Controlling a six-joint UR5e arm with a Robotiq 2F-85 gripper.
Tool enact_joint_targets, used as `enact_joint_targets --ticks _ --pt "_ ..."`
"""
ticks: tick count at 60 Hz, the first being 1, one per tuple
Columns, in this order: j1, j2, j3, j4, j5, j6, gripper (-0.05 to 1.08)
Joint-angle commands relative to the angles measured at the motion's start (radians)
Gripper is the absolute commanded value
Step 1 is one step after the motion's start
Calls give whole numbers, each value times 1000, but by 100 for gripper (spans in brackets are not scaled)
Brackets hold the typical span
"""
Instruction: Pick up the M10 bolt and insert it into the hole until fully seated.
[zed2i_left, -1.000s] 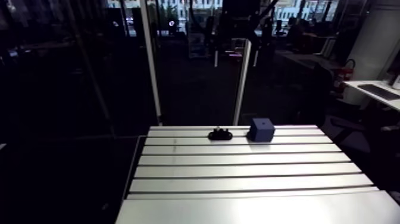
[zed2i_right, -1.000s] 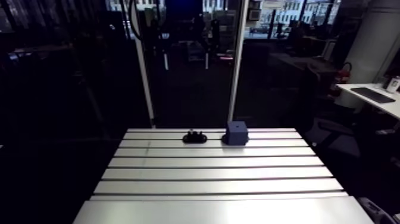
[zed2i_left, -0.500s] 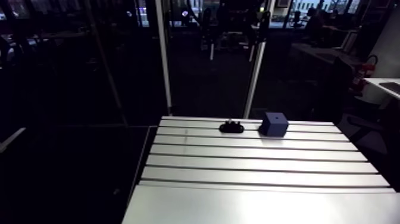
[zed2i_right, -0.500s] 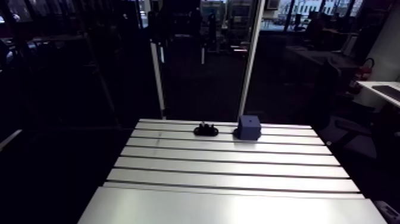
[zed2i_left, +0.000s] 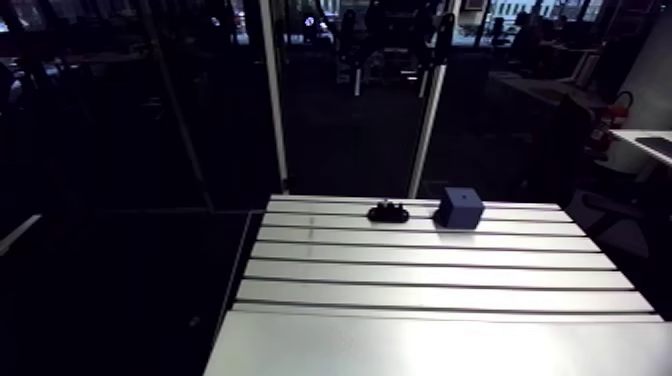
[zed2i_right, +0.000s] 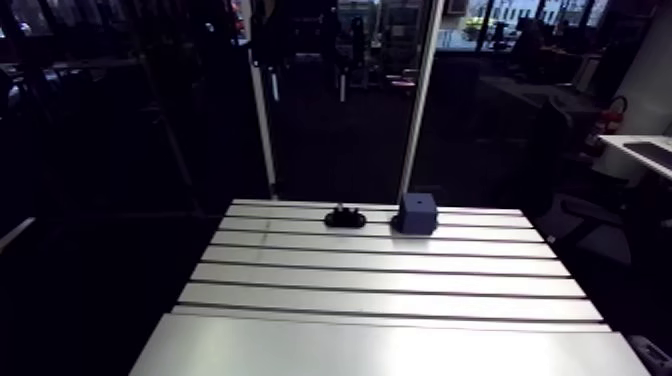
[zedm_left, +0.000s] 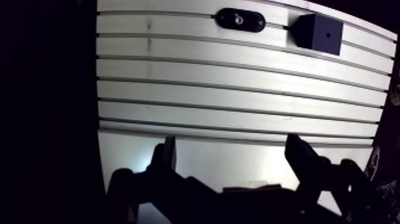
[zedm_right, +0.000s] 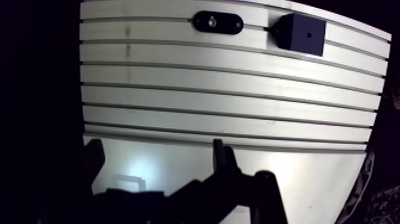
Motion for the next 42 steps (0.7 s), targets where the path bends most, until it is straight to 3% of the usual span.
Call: enact_joint_targets --ticks 1,8,21,31,42 --pt "-6 3 16 -44 -1 -4 1" --pt "-12 11 44 -98 -1 -13 1" --pt "-45 47 121 -316 -12 -51 1" --pt "-64 82 156 -385 -2 -47 1" --pt "-77 135 200 -541 8 -50 1"
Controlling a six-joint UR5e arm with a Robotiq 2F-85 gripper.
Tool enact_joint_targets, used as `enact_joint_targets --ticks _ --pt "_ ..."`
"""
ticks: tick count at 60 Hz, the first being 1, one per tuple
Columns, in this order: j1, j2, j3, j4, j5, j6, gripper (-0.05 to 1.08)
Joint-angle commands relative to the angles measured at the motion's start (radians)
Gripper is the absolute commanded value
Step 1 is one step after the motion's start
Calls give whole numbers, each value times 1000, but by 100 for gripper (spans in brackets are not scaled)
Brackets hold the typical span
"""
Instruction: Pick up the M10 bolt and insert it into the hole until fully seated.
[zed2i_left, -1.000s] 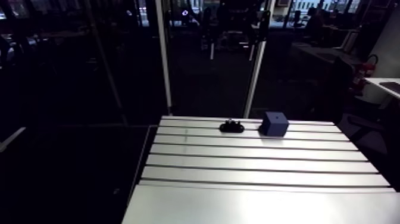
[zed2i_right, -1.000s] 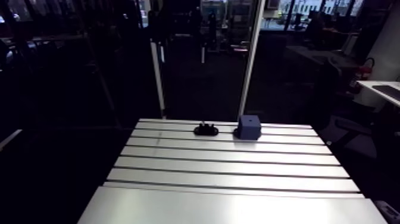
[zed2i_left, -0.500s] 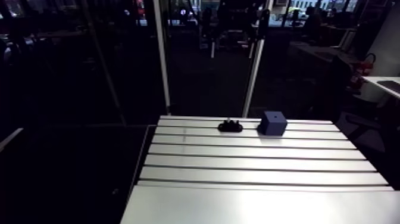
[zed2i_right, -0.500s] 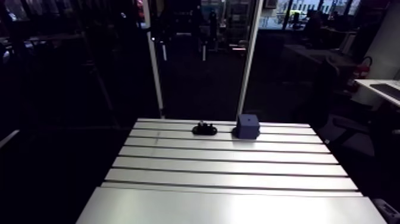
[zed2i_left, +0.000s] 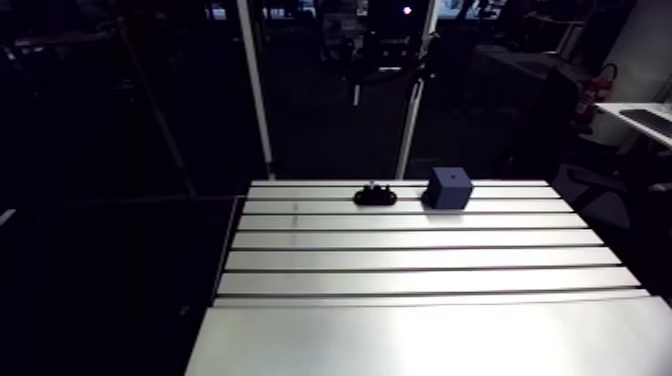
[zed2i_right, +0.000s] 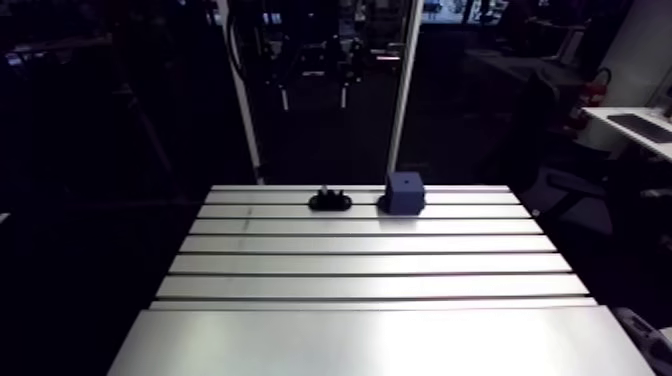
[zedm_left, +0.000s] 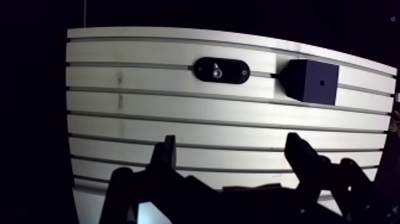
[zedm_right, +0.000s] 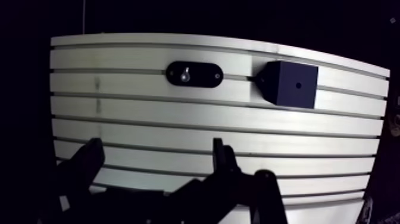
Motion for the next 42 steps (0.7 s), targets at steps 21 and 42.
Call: enact_joint_targets --ticks 21,42 --pt "-38 152 64 -253 70 2 1" --pt "-38 204 74 -292 64 5 7"
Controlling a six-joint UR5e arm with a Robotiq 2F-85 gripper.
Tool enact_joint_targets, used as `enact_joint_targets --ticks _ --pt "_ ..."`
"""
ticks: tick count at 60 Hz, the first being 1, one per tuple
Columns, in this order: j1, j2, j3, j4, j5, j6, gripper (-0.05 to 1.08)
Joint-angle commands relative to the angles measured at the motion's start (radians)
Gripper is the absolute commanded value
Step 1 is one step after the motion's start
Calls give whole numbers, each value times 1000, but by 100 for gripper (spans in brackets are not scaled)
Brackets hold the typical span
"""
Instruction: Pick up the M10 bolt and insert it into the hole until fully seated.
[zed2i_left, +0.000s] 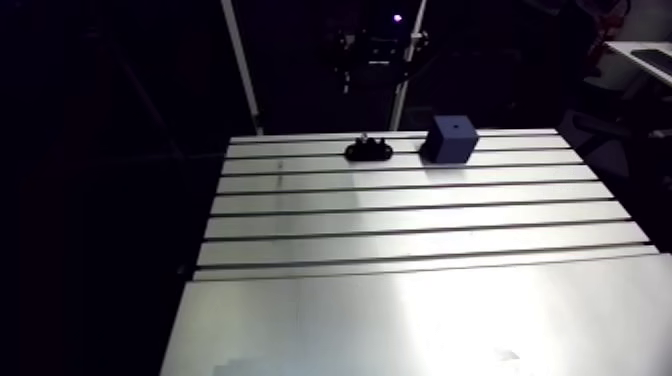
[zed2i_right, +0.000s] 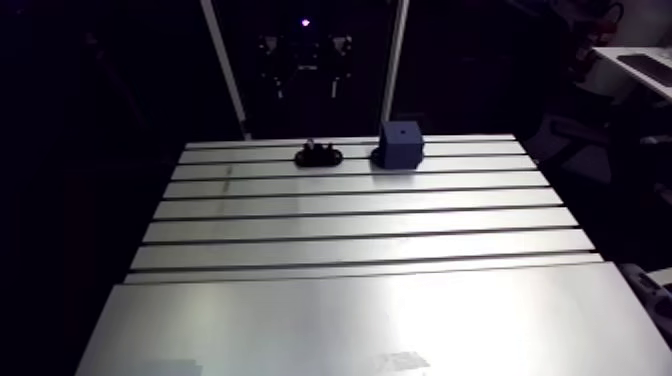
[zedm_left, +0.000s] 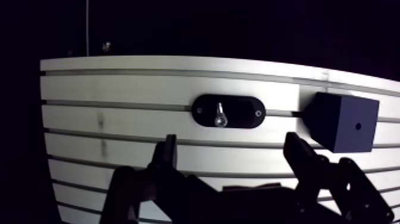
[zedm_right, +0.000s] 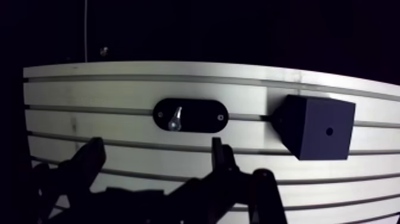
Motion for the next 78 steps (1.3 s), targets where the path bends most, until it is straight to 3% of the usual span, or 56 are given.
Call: enact_joint_targets --ticks 1,22,38,63,78 --pt "-1 31 6 -31 -2 1 7" --pt "2 60 25 -46 -6 8 22" --pt "5 68 34 -53 -43 11 28" --pt "12 94 54 -87 -45 9 29" --pt "12 105 53 -89 -43 11 37"
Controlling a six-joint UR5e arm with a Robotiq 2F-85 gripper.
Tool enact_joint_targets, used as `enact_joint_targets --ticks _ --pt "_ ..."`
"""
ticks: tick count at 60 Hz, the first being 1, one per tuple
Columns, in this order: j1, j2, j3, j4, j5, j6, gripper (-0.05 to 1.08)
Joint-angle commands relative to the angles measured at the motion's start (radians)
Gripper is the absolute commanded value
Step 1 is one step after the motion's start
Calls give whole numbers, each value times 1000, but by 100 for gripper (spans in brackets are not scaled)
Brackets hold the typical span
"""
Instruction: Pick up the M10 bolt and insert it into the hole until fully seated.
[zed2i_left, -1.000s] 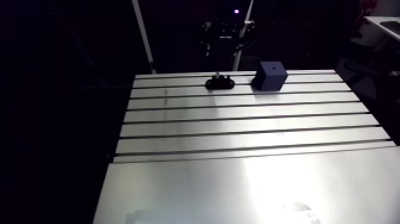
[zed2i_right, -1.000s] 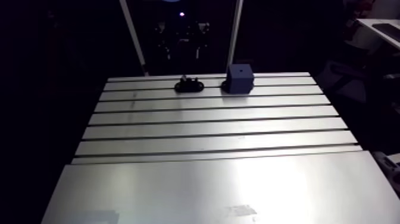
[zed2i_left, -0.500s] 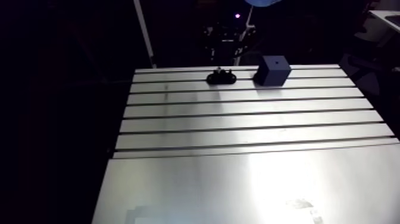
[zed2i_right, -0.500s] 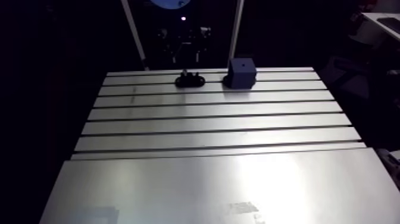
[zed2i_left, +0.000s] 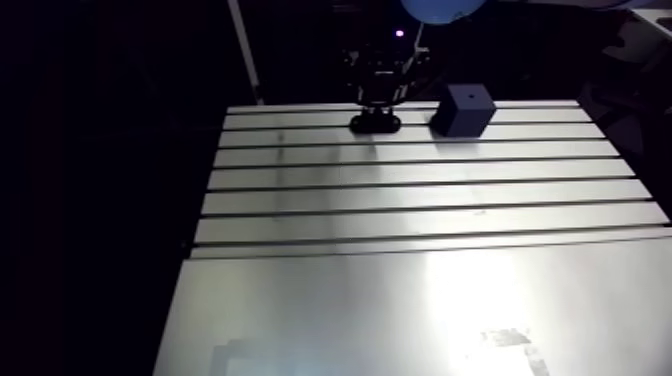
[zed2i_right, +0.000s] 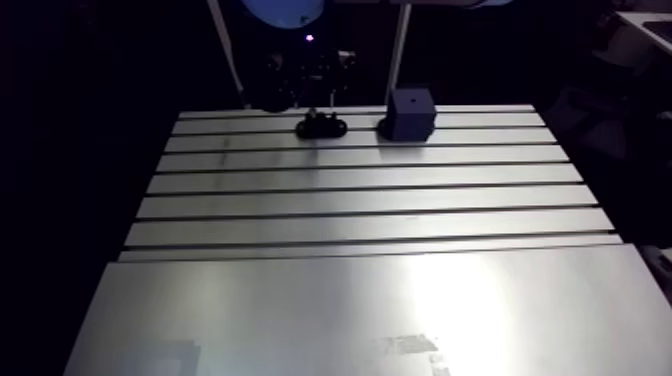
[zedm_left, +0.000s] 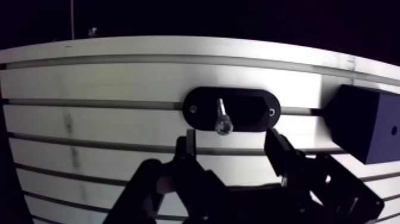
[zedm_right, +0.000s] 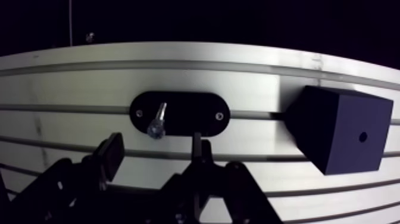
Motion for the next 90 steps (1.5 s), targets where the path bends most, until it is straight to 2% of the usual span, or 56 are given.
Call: enact_joint_targets --ticks 1,9,40,90 --pt "0 12 0 -4 0 0 38" --pt "0 19 -2 -19 0 -1 38" --pt "2 33 -8 -28 -1 -1 53" --pt "6 42 -9 -28 -3 -2 58"
